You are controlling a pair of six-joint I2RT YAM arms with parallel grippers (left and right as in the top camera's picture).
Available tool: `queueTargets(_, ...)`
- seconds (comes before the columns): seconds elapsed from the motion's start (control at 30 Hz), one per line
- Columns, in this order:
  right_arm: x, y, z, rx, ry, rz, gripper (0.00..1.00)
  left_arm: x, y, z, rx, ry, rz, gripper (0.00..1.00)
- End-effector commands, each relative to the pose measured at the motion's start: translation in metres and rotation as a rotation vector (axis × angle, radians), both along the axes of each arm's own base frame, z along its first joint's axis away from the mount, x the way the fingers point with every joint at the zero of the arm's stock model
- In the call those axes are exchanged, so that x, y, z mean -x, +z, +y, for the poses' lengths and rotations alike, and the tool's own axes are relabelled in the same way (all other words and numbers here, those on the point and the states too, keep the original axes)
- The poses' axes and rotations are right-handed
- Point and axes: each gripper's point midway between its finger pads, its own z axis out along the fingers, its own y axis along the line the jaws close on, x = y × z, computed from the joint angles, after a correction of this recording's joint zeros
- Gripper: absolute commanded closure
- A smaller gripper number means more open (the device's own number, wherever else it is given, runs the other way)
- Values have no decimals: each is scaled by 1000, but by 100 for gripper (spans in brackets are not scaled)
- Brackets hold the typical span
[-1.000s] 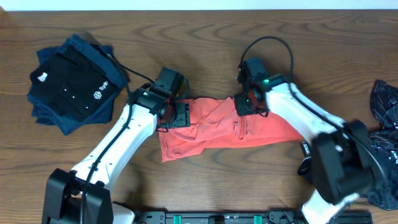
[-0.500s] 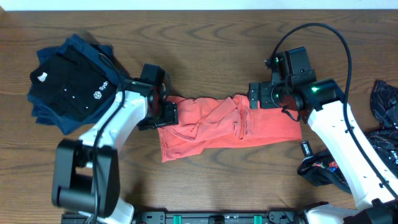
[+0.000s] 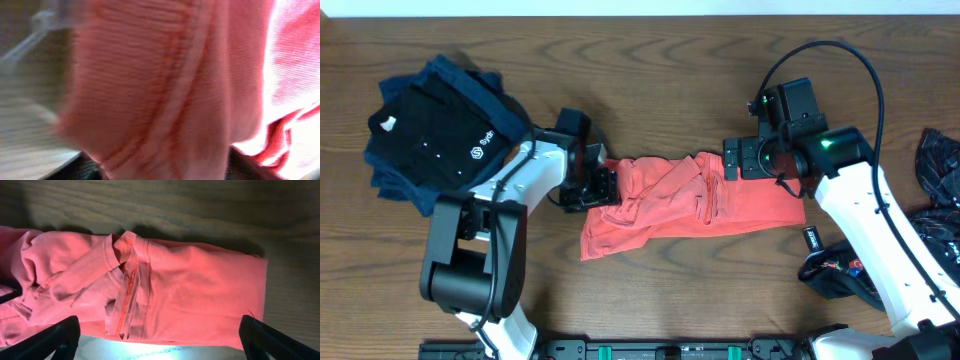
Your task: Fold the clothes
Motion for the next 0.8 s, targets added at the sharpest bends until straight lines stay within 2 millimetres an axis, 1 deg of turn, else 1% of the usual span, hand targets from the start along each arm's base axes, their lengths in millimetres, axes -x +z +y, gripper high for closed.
queueTargets(0.0, -1, 3, -6, 19, -4, -12, 1, 6, -6, -8, 35, -27, 25, 61)
queueTargets(0.03, -1, 3, -8, 28, -8, -11, 1, 5, -6, -8, 37, -27, 21, 71)
queueTargets(0.13, 1, 1, -17, 72, -29, -3, 1, 0, -4, -6, 41, -32, 2, 87)
queueTargets(0.17, 2, 0, -21, 88, -38, 0, 1, -2, -2, -4, 41, -33, -3, 90)
queueTargets(0.27, 4, -2, -35, 119, -72, 16, 2, -11, 8, 10, 33, 3, -5, 91)
queueTargets(0.3, 4, -3, -40, 121, -86, 25, 10, -15, 13, 18, 24, 25, -10, 91)
queueTargets(0.33, 4, -4, -44, 123, -95, 31, 24, -18, 16, 24, 13, 41, -16, 91)
queueTargets(0.37, 4, -6, -49, 126, -110, 43, 51, -22, 21, 33, 1, 60, -25, 91)
queueTargets(0.4, 4, -8, -53, 128, -121, 51, 68, -26, 28, 42, -9, 77, -39, 91)
queueTargets(0.43, 3, -11, -58, 130, -135, 62, 80, -30, 34, 49, -13, 91, -52, 91)
queueTargets(0.47, 2, -15, -61, 133, -144, 72, 89, -34, 41, 55, -14, 108, -64, 91)
queueTargets(0.5, 0, -19, -64, 136, -152, 81, 94, -39, 49, 62, -12, 129, -80, 91)
queueTargets(0.53, -3, -24, -66, 139, -155, 90, 96, -44, 56, 67, -10, 147, -99, 91)
queueTargets(0.6, -10, -35, -67, 152, -134, 103, 96, -51, 66, 75, -8, 170, -133, 91)
queueTargets(0.67, -16, -48, -63, 154, -99, 120, 95, -56, 73, 77, -6, 177, -156, 91)
queueTargets(0.77, -22, -74, -54, 153, -63, 170, 99, -61, 78, 77, -4, 176, -177, 91)
